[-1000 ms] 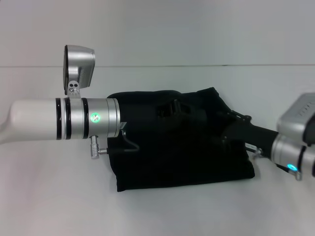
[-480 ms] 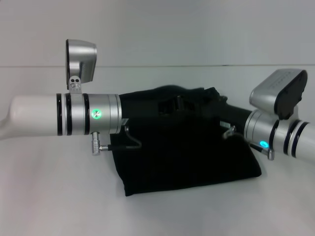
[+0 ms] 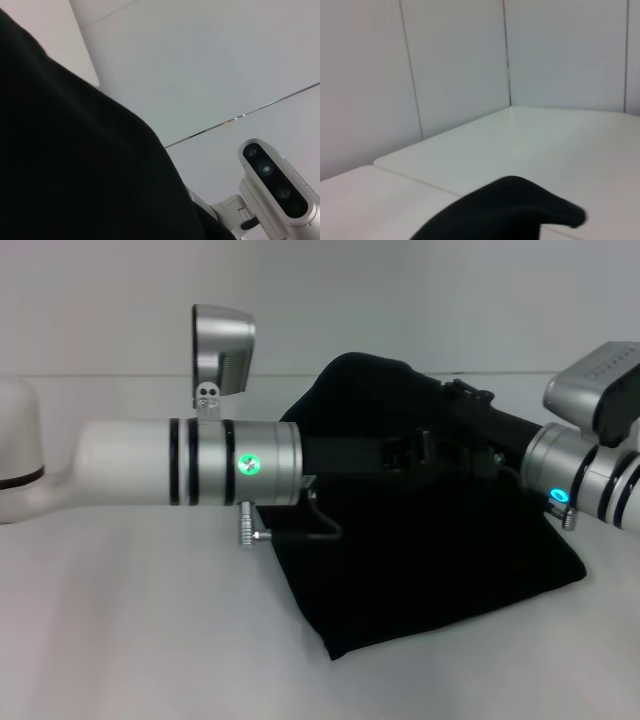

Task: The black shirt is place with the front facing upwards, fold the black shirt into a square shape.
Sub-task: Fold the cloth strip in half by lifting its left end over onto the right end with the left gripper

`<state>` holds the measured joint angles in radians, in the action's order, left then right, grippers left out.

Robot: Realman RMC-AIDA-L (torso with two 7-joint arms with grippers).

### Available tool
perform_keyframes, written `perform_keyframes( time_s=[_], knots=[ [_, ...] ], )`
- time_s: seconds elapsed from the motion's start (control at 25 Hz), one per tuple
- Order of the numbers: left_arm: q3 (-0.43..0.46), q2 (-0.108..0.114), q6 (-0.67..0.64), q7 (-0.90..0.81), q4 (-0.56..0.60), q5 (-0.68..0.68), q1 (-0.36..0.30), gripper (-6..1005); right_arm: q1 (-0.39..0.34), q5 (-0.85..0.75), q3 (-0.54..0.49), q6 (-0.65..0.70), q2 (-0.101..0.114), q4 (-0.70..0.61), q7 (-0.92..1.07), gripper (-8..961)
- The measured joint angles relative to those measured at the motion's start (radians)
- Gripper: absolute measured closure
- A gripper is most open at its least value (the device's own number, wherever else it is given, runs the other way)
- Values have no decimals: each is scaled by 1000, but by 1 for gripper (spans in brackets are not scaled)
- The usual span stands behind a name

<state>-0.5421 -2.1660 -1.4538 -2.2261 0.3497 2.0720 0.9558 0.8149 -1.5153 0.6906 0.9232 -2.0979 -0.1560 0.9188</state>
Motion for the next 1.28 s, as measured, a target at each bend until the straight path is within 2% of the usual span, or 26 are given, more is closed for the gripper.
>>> perform_keyframes(
  time_s=[0.36, 0.88, 1.08, 1.2, 1.28],
  knots=[
    [-1, -6, 165, 90, -138, -9, 59, 961, -74, 33, -21, 4, 2, -62, 0, 23],
    [13, -12, 424, 217, -302, -22, 80, 908, -167, 37, -187, -61, 8, -103, -11, 24],
    [31, -12, 381, 280, -337, -72, 81, 887, -181, 37, -243, -62, 8, -104, -11, 24],
    [104, -12, 285, 329, -352, -78, 71, 875, -183, 37, -259, -63, 9, -104, -10, 24],
    [131, -12, 253, 337, -359, -78, 66, 744, -184, 37, -277, -63, 9, -102, -6, 24]
  ],
)
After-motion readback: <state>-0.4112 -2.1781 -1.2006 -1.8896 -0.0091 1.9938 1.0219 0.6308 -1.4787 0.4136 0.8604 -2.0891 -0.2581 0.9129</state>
